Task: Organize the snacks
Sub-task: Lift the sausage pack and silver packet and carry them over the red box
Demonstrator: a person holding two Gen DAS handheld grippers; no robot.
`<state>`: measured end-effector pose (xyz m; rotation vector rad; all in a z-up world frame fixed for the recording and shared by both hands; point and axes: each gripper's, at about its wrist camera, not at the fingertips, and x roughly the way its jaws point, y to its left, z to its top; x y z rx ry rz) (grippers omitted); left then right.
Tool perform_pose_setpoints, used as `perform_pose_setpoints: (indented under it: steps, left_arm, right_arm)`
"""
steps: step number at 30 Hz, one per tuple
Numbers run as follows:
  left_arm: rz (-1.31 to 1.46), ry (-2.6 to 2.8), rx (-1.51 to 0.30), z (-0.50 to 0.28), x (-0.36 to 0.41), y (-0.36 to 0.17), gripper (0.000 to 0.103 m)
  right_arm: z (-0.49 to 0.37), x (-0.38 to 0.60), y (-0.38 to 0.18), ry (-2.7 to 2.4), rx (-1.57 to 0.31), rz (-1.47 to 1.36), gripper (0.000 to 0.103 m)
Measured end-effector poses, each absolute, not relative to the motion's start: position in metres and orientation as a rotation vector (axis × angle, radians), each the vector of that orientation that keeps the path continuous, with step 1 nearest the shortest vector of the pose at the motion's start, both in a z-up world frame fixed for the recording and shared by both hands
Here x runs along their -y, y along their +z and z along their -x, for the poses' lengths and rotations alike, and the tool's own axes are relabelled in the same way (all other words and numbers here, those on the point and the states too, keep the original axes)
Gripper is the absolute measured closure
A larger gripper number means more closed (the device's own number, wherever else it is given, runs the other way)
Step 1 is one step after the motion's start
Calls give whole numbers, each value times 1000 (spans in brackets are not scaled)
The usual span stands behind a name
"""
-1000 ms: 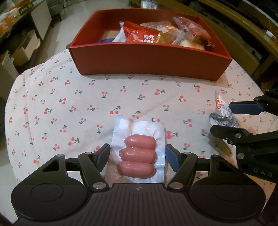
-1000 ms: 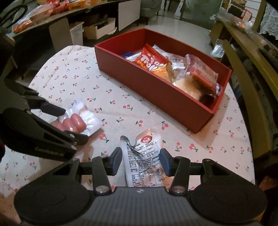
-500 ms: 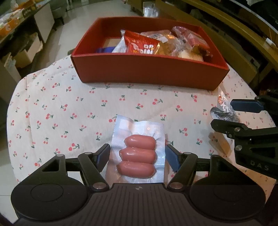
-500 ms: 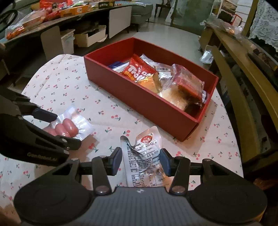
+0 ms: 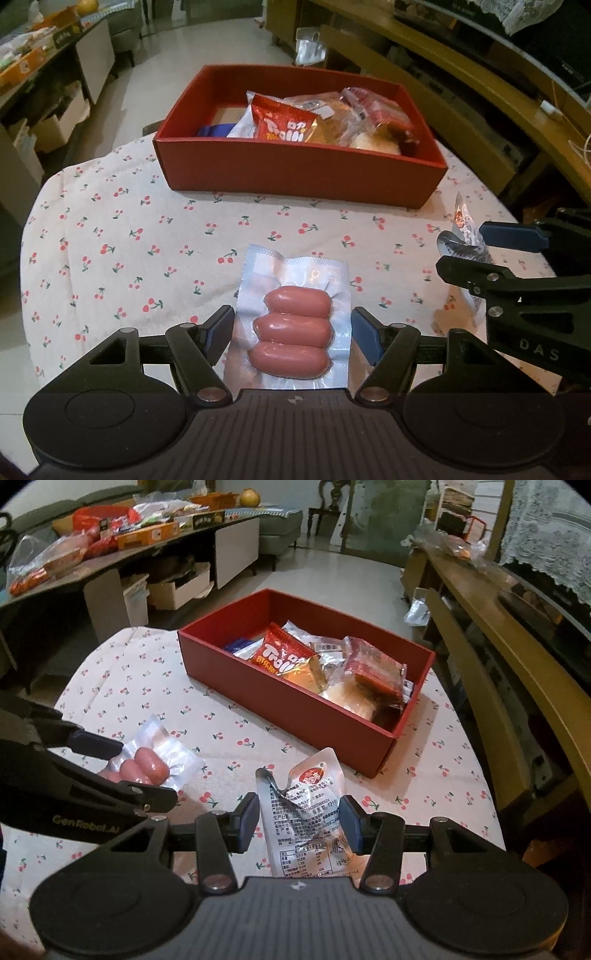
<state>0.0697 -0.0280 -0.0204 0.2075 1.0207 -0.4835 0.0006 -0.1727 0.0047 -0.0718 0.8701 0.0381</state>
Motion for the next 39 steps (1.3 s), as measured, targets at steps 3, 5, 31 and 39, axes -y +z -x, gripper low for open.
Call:
perform_pose_setpoints:
  steps: [3,5,31,39]
  left_arm:
    - [-196,-487,-1007,-63,27,-16,28]
    - [-187,-486,-999,-59,26,-13,28]
    - [-166,-470,-843,-74,42,26,29]
    - [-157,-439,-823,-102,55,34,29]
  right_arm:
    - [7,171,10,27,-849,65,35]
    - [12,170,13,22,-837,57,35]
    - [-6,183,48,-50,-695,-2,35]
    - [-37,195,54,-69,-687,-21,35]
